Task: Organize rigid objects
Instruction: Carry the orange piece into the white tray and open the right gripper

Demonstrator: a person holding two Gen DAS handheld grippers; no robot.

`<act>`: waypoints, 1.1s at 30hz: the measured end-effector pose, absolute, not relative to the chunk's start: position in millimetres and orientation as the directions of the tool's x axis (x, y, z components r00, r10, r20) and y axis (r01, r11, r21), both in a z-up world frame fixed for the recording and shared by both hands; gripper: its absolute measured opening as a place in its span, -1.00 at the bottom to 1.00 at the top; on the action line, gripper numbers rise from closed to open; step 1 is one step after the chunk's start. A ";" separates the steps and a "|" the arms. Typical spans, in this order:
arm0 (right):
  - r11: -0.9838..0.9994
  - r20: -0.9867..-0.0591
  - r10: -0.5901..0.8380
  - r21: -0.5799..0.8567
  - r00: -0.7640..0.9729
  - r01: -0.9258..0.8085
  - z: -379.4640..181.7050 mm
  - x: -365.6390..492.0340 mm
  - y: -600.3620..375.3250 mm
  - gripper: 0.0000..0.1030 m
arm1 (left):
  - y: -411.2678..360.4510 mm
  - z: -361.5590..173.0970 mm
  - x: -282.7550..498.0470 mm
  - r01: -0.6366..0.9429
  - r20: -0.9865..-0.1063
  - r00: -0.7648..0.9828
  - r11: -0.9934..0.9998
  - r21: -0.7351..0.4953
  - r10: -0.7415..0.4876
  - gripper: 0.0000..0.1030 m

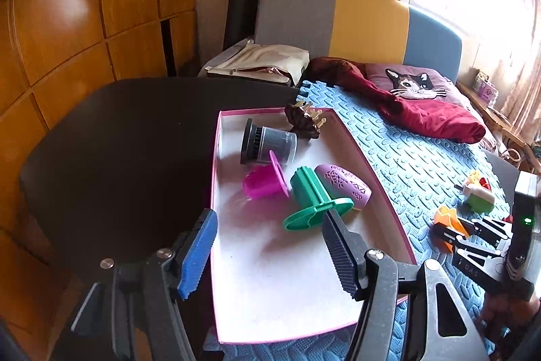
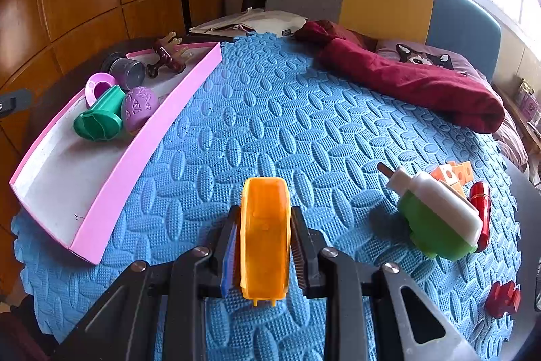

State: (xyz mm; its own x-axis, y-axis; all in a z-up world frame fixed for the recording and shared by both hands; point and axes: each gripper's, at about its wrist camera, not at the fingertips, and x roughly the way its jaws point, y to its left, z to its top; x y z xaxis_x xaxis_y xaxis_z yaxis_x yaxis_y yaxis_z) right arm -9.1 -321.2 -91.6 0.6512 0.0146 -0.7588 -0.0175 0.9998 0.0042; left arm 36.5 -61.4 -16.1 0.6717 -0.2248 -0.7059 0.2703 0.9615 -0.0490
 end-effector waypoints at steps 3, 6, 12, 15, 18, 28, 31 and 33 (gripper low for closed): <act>1.000 -0.759 0.013 0.002 0.651 -0.018 -91.6 -9.2 -320.3 -0.50 | -57.9 -17.3 34.9 0.265 -0.708 0.670 0.963 -0.053 -0.223 0.27; 1.000 -0.759 0.004 -0.009 0.652 -0.017 -91.6 -9.3 -319.0 -0.50 | -54.8 -17.1 32.6 0.259 -0.706 0.673 0.964 -0.054 -0.220 0.27; 1.000 -0.760 -0.002 -0.004 0.650 -0.003 -91.5 -9.5 -318.3 -0.49 | -48.9 -13.0 25.5 0.250 -0.690 0.695 0.968 -0.032 -0.202 0.27; 1.000 -0.760 -0.015 -0.013 0.650 0.008 -91.6 -9.6 -317.0 -0.50 | -43.1 -14.0 25.8 0.239 -0.694 0.692 0.970 -0.040 -0.199 0.27; 1.000 -0.760 -0.025 -0.017 0.650 0.018 -91.6 -9.9 -316.4 -0.50 | -37.7 -16.1 25.9 0.229 -0.698 0.690 0.973 -0.043 -0.193 0.27; 0.998 -0.760 -0.059 -0.033 0.648 0.052 -90.9 -10.8 -312.7 -0.50 | -22.4 -21.7 22.8 0.201 -0.704 0.687 0.978 -0.053 -0.179 0.27; 0.998 -0.761 -0.061 -0.028 0.646 0.061 -90.7 -10.5 -313.0 -0.50 | -20.0 -22.3 22.5 0.197 -0.704 0.687 0.979 -0.055 -0.178 0.27; 0.997 -0.768 -0.052 0.000 0.639 0.081 -90.2 -9.5 -315.6 -0.50 | -17.6 -22.6 22.1 0.190 -0.704 0.688 0.980 -0.060 -0.177 0.27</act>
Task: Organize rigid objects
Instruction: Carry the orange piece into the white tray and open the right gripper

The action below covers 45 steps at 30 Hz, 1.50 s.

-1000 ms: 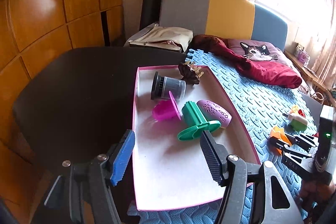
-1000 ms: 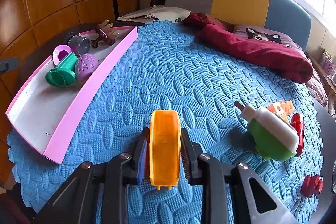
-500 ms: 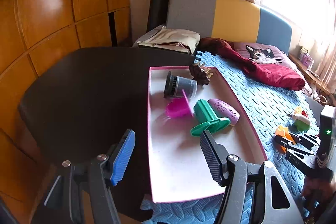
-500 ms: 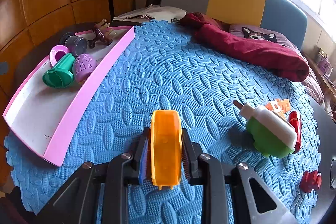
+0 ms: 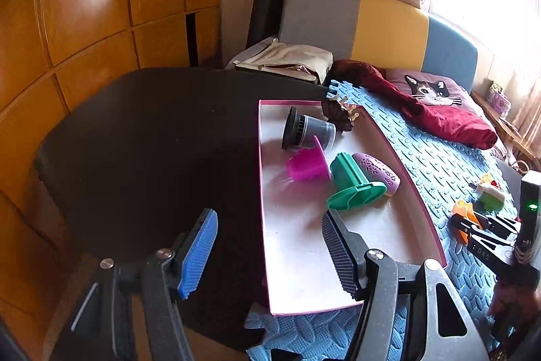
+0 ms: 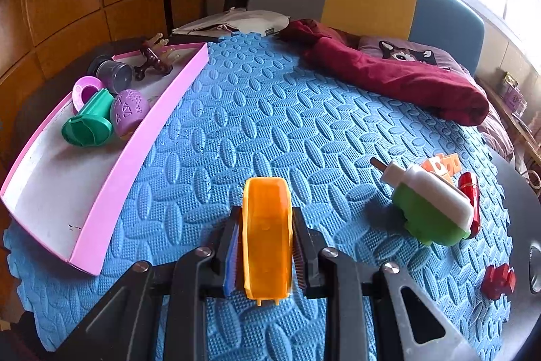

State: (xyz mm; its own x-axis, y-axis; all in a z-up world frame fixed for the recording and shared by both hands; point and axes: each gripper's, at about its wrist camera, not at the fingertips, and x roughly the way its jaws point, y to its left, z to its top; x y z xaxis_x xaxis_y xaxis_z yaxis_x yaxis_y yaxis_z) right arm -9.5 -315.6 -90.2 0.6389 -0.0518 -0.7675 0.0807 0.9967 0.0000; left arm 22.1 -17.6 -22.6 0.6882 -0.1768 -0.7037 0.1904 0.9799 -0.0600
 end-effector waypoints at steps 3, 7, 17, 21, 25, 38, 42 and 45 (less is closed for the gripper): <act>0.990 -0.775 -0.027 0.066 0.631 0.123 -86.4 -8.5 -320.4 -0.50 | -13.0 -23.6 22.4 0.180 -0.704 0.689 0.982 -0.063 -0.172 0.27; 0.987 -0.737 0.032 0.130 0.675 0.095 -63.4 -11.6 -309.2 -0.50 | -6.7 -26.3 24.0 0.163 -0.709 0.687 0.985 -0.064 -0.160 0.27; 0.969 -0.734 0.239 0.134 0.636 -0.209 -30.0 10.9 -216.6 -0.49 | -4.9 -28.7 25.7 0.162 -0.714 0.681 0.984 -0.070 -0.162 0.27; 0.964 -0.825 0.211 0.085 0.525 -0.254 -57.0 42.6 -192.5 -0.49 | -4.8 -30.9 26.6 0.164 -0.720 0.673 0.984 -0.074 -0.166 0.27; 0.980 -0.840 0.170 0.090 0.515 -0.178 -75.7 74.4 -199.1 -0.49 | -4.8 -32.8 27.8 0.163 -0.728 0.665 0.984 -0.078 -0.168 0.27; 0.989 -0.802 0.128 0.059 0.583 -0.135 -80.5 82.8 -200.4 -0.29 | -5.7 -31.6 28.6 0.160 -0.727 0.668 0.985 -0.069 -0.160 0.27; 0.989 -0.786 0.141 0.081 0.602 -0.126 -72.7 74.0 -200.9 -0.16 | -5.6 -29.9 27.9 0.160 -0.724 0.672 0.985 -0.066 -0.157 0.27; 0.990 -0.768 0.140 0.090 0.625 -0.111 -65.4 66.3 -204.6 -0.14 | -6.3 -29.9 26.7 0.161 -0.725 0.671 0.985 -0.062 -0.156 0.27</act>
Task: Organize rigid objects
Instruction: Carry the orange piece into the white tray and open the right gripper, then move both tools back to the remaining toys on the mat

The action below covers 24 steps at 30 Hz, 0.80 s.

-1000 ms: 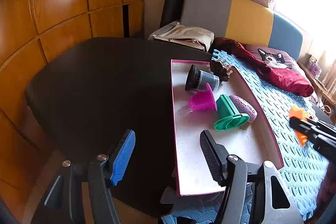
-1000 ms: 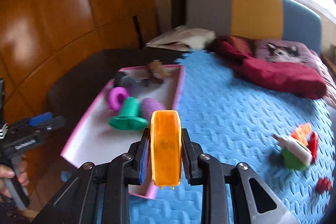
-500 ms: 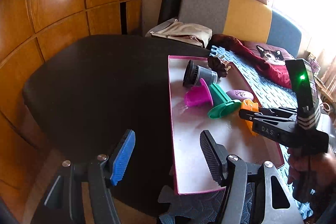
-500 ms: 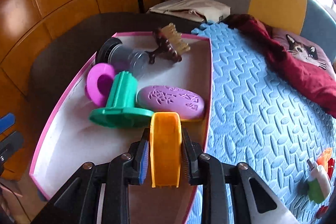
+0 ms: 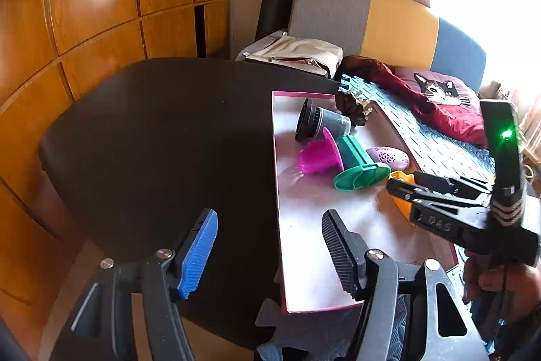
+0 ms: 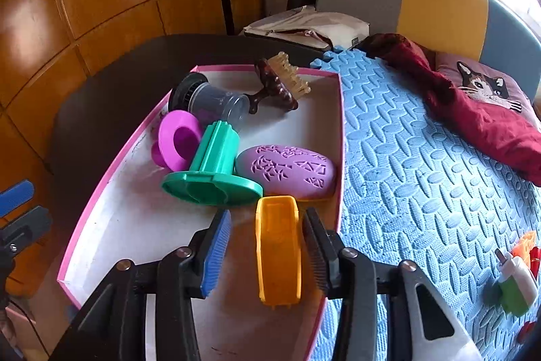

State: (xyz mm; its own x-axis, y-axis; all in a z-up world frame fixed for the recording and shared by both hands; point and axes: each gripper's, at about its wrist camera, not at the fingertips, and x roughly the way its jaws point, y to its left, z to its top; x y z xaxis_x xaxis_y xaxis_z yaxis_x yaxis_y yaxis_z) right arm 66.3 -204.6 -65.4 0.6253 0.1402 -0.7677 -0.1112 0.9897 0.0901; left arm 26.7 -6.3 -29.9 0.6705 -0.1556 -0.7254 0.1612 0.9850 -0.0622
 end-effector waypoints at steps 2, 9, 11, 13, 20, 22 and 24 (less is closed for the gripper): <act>0.989 -0.756 0.146 0.106 0.638 -0.100 -60.2 61.9 -209.0 -0.14 | -7.7 -29.3 25.8 0.162 -0.724 0.672 0.985 -0.059 -0.154 0.27; 0.989 -0.727 0.137 0.133 0.673 -0.058 -48.2 43.8 -221.5 -0.14 | -13.1 -27.6 22.2 0.176 -0.724 0.671 0.983 -0.050 -0.157 0.27; 0.991 -0.721 0.125 0.126 0.682 -0.048 -46.3 38.2 -223.7 -0.14 | -15.2 -27.1 20.4 0.182 -0.725 0.670 0.982 -0.048 -0.159 0.27; 0.991 -0.715 0.116 0.124 0.689 -0.038 -45.2 35.0 -226.8 -0.14 | -17.2 -26.5 18.5 0.188 -0.724 0.671 0.981 -0.042 -0.159 0.32; 0.992 -0.696 0.078 0.126 0.714 0.014 -40.4 19.6 -246.6 -0.14 | -24.7 -23.9 15.4 0.208 -0.720 0.674 0.978 -0.030 -0.165 0.34; 0.991 -0.689 0.066 0.131 0.722 0.034 -39.0 14.3 -254.9 -0.14 | -26.8 -24.2 14.9 0.211 -0.722 0.672 0.977 -0.026 -0.164 0.34; 0.990 -0.685 0.047 0.131 0.727 0.059 -38.9 8.6 -265.4 -0.14 | -28.8 -24.2 13.9 0.217 -0.722 0.671 0.976 -0.023 -0.166 0.34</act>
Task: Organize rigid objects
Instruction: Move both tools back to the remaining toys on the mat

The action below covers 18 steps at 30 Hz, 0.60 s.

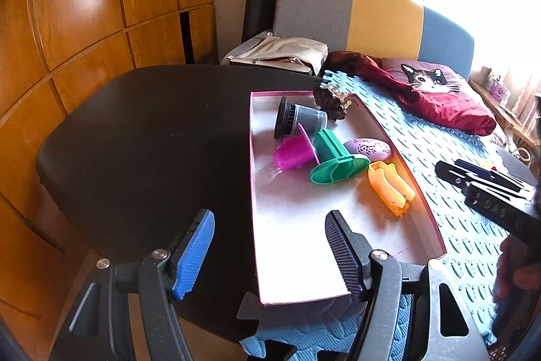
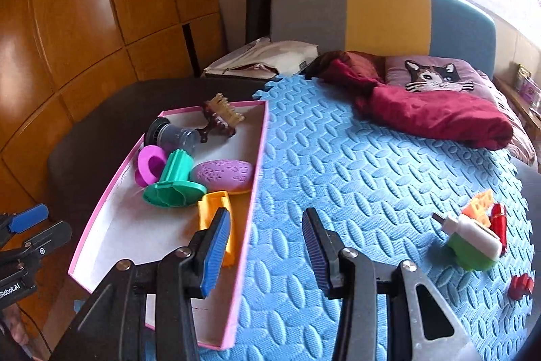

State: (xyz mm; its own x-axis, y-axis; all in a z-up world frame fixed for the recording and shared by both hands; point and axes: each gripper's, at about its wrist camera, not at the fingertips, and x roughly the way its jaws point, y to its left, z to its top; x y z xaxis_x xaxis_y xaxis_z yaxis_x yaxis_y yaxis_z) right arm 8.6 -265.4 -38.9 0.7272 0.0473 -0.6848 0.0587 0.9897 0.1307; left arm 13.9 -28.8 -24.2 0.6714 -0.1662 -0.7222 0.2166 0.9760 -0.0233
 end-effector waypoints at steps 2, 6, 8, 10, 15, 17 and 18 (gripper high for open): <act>0.989 -0.685 0.023 0.124 0.728 0.086 -39.2 3.7 -276.8 -0.14 | -30.5 -23.7 12.7 0.222 -0.721 0.672 0.975 -0.021 -0.168 0.34; 0.983 -0.690 -0.033 0.107 0.723 0.147 -40.3 -9.1 -304.2 -0.14 | -35.3 -21.6 11.6 0.238 -0.719 0.672 0.971 -0.017 -0.177 0.34; 0.978 -0.691 -0.068 0.095 0.720 0.183 -41.0 -17.5 -321.1 -0.14 | -38.0 -21.0 10.4 0.246 -0.718 0.672 0.969 -0.015 -0.181 0.34; 0.972 -0.692 -0.098 0.088 0.715 0.218 -40.0 -24.3 -336.4 -0.14 | -41.4 -20.9 10.4 0.254 -0.719 0.670 0.967 -0.010 -0.184 0.34; 0.952 -0.677 -0.185 0.055 0.712 0.300 -30.1 -38.9 -378.4 -0.14 | -50.9 -20.2 9.8 0.278 -0.721 0.667 0.961 0.003 -0.190 0.34; 0.941 -0.662 -0.231 0.033 0.713 0.336 -23.4 -43.9 -396.7 -0.14 | -56.0 -18.3 9.3 0.290 -0.719 0.666 0.957 0.007 -0.196 0.34; 0.936 -0.653 -0.250 0.026 0.715 0.352 -20.3 -46.6 -405.8 -0.14 | -58.4 -17.4 9.3 0.296 -0.718 0.667 0.955 0.010 -0.199 0.34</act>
State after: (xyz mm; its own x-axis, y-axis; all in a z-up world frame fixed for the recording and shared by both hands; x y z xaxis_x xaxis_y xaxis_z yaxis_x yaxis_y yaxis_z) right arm -46.6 -405.8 -20.3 0.7149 -0.2503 -0.6529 0.3515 0.9358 0.0262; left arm 9.3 -58.4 -17.4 0.6667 -0.1992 -0.7182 0.2956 0.9553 0.0095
